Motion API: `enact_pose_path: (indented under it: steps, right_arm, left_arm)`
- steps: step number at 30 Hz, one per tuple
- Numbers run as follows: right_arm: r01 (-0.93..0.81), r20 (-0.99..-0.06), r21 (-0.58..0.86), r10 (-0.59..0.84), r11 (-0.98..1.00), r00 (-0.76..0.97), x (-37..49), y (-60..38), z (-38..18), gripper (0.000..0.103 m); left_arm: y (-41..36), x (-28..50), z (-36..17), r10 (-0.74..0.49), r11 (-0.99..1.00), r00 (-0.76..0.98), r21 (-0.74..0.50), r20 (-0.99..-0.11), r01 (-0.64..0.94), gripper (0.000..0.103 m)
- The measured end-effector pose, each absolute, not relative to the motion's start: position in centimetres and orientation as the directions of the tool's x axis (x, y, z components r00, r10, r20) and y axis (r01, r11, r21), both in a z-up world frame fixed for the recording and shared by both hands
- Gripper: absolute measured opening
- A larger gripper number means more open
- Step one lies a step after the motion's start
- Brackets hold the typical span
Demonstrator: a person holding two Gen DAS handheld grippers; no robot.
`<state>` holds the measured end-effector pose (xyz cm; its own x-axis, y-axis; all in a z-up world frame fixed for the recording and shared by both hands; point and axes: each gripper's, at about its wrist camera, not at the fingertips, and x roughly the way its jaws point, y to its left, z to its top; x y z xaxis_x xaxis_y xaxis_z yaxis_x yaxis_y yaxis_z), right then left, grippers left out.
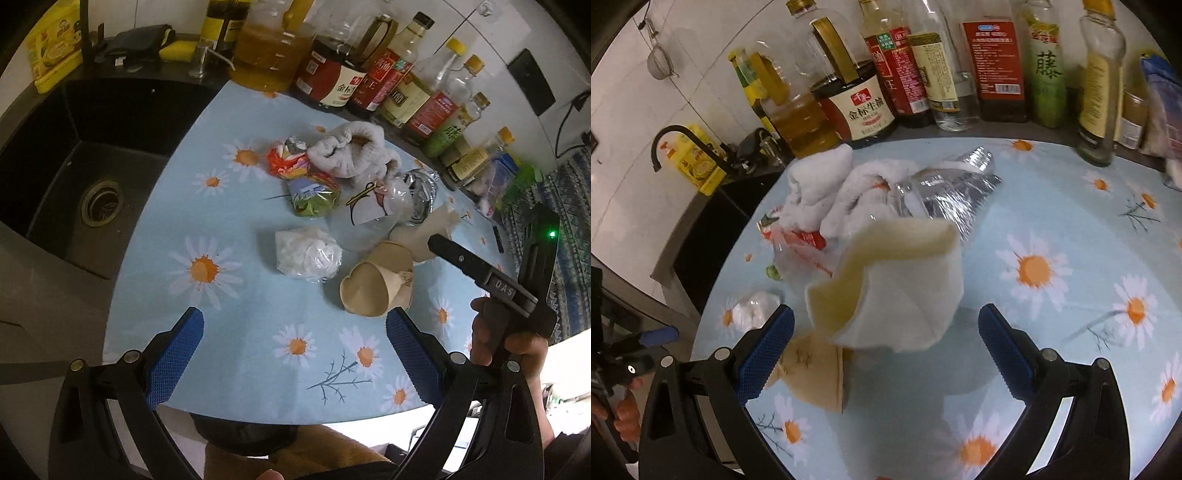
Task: Collect trash
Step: 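Reach the right tool to the white paper cup and grasp it, then grasp the clear plastic bag of tissue with the left tool while right holds cup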
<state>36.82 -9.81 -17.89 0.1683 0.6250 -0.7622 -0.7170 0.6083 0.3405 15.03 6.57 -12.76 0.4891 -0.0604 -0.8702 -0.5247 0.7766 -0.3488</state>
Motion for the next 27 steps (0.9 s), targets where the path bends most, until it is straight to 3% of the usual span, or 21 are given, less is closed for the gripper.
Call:
enact_pose_path:
  steps: [2, 6, 8, 13, 27]
  right_arm:
    - [-0.721, -0.763, 0.336, 0.624, 0.606, 0.169, 37.1, -9.4, -18.0, 0.099]
    - [-0.73, -0.767, 0.334, 0.623, 0.596, 0.158, 37.7, -8.9, -18.3, 0.082]
    - [-0.738, -0.771, 0.324, 0.618, 0.592, 0.157, 37.7, -8.7, -18.4, 0.078]
    - [-0.75, -0.765, 0.315, 0.623, 0.582, 0.162, 37.6, -8.8, -18.2, 0.076]
    - [-0.728, -0.704, 0.333, 0.671, 0.6, 0.231, 35.7, -13.7, -13.6, 0.076]
  left_arm:
    - [6.6, 15.3, -13.3, -0.063, 0.771, 0.481, -0.349, -0.874, -0.533, 0.096]
    - [6.5, 16.0, -14.1, -0.077, 0.763, 0.469, -0.355, -0.88, -0.541, 0.096]
    - [6.4, 16.4, -14.4, -0.077, 0.765, 0.46, -0.348, -0.885, -0.542, 0.096]
    - [6.6, 17.1, -15.0, -0.123, 0.746, 0.459, -0.387, -0.88, -0.542, 0.096]
    - [7.8, 20.5, -15.4, -0.1, 0.776, 0.437, -0.345, -0.894, -0.529, 0.095]
